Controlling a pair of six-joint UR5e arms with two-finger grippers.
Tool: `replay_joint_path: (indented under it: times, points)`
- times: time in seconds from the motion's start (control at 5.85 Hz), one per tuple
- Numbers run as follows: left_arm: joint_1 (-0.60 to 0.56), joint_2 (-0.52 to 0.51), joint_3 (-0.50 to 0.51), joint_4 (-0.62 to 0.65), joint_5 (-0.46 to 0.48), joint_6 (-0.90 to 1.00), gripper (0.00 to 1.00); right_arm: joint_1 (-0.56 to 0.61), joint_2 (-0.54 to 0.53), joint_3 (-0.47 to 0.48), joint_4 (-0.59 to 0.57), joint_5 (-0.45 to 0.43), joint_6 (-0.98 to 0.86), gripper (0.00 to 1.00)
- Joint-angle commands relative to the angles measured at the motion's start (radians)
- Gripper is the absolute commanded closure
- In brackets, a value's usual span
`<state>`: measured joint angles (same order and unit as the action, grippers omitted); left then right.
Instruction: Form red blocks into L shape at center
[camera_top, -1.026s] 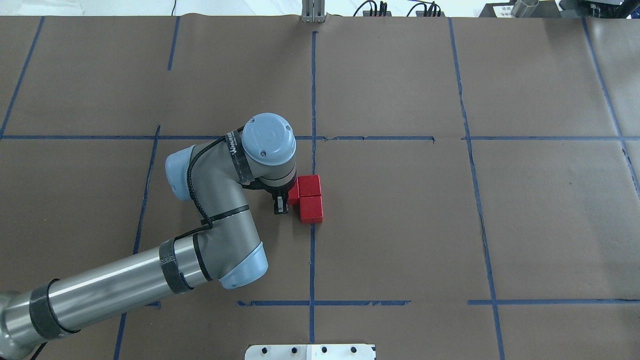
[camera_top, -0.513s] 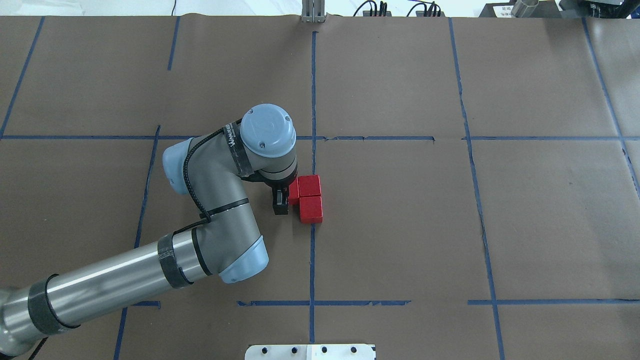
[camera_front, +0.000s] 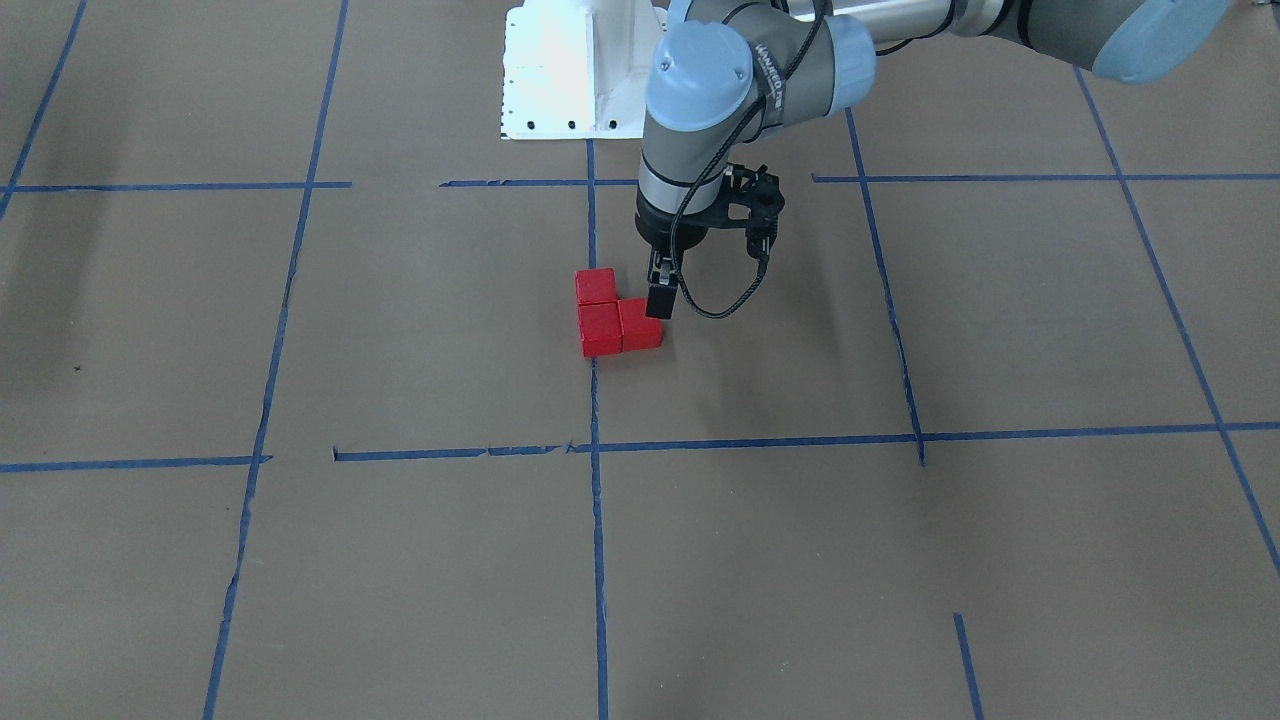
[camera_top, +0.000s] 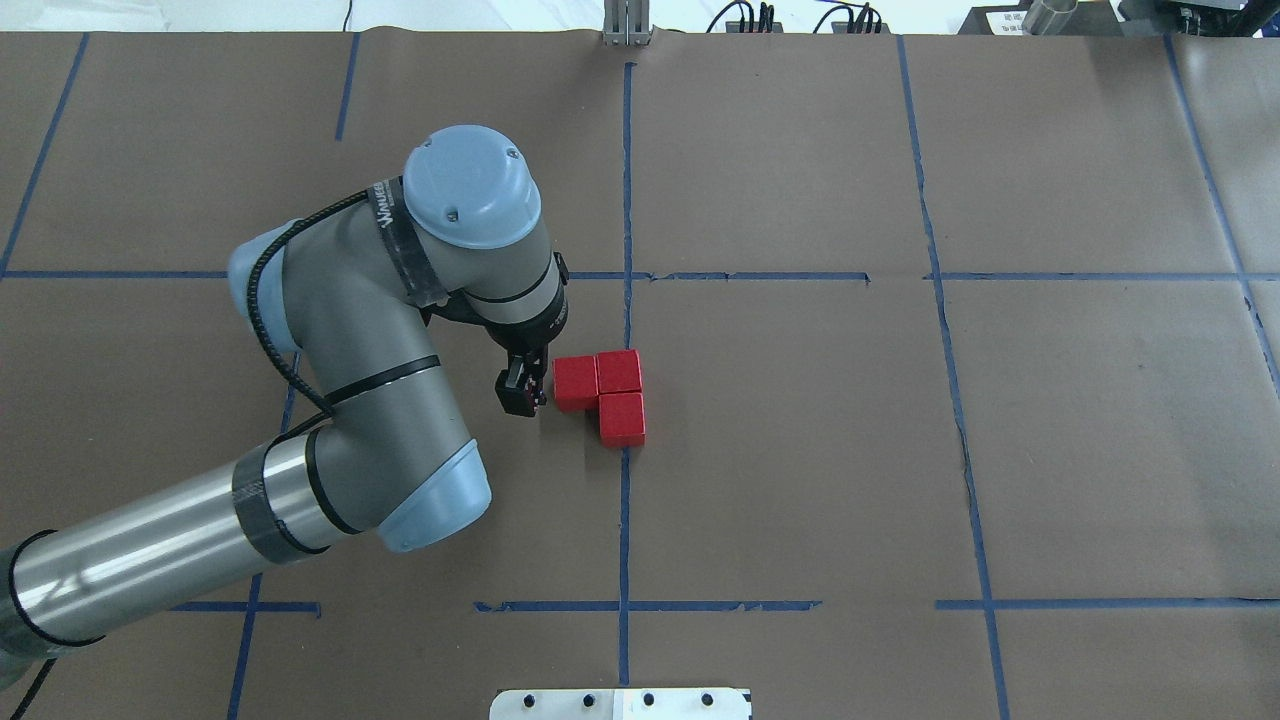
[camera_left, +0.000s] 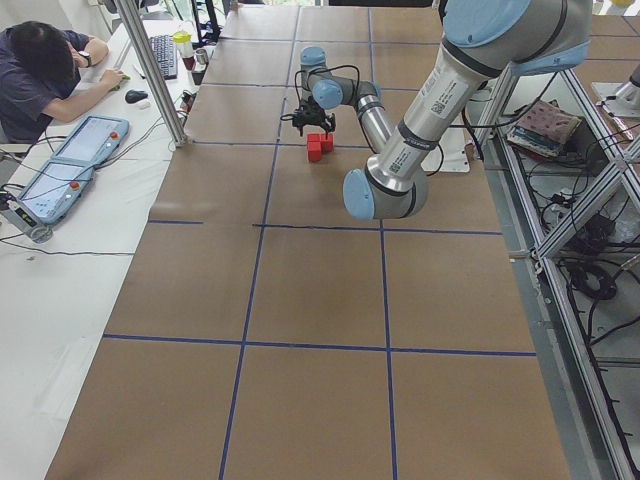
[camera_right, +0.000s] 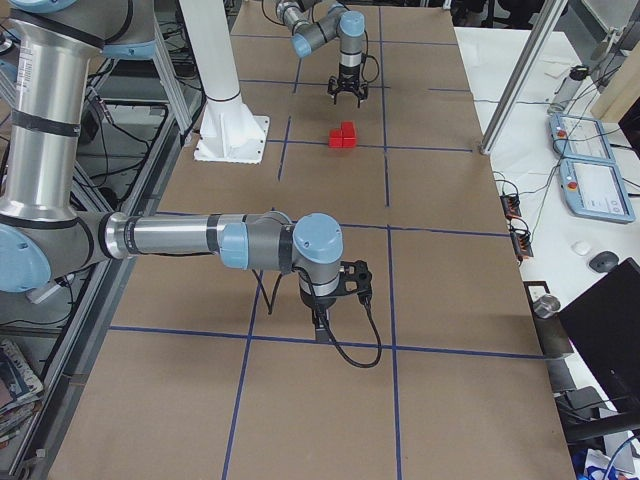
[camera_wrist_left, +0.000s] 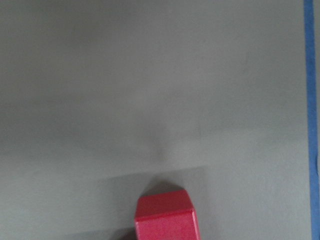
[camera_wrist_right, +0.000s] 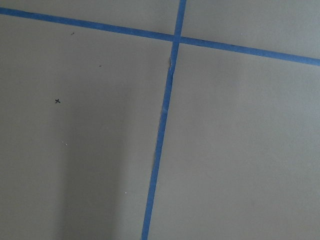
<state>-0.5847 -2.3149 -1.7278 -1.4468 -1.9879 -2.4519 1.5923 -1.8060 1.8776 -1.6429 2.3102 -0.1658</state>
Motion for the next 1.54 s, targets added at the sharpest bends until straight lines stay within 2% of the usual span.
replay_joint_path:
  times: [0.0,0.17,0.34,0.51,0.85,1.03,1.2,1.37]
  points:
    - [-0.041,0.107,-0.178,0.025,-0.005,0.411,0.0,0.0,-0.003,-0.002,0.0,0.0,0.003,0.0]
    - [-0.123,0.164,-0.238,0.023,-0.009,0.68,0.0,0.0,-0.003,-0.002,0.0,0.003,0.015,0.0]
    - [-0.165,0.283,-0.299,0.026,-0.014,1.023,0.0,-0.002,-0.003,-0.002,0.0,0.006,0.017,0.0]
    - [-0.237,0.366,-0.314,0.026,-0.043,1.312,0.0,-0.002,-0.003,-0.005,0.0,0.005,0.015,0.0]
    - [-0.479,0.556,-0.3,0.028,-0.283,1.906,0.0,-0.002,-0.003,-0.011,-0.002,0.008,0.018,0.0]
    - [-0.595,0.681,-0.289,0.025,-0.323,2.14,0.0,-0.002,-0.003,-0.009,-0.002,0.011,0.02,0.0]
    - [-0.698,0.763,-0.238,0.025,-0.369,2.344,0.0,-0.002,-0.003,-0.009,-0.002,0.012,0.02,0.0]
    - [-0.769,0.831,-0.21,0.019,-0.38,2.422,0.0,-0.002,-0.003,-0.009,-0.002,0.012,0.02,0.0]
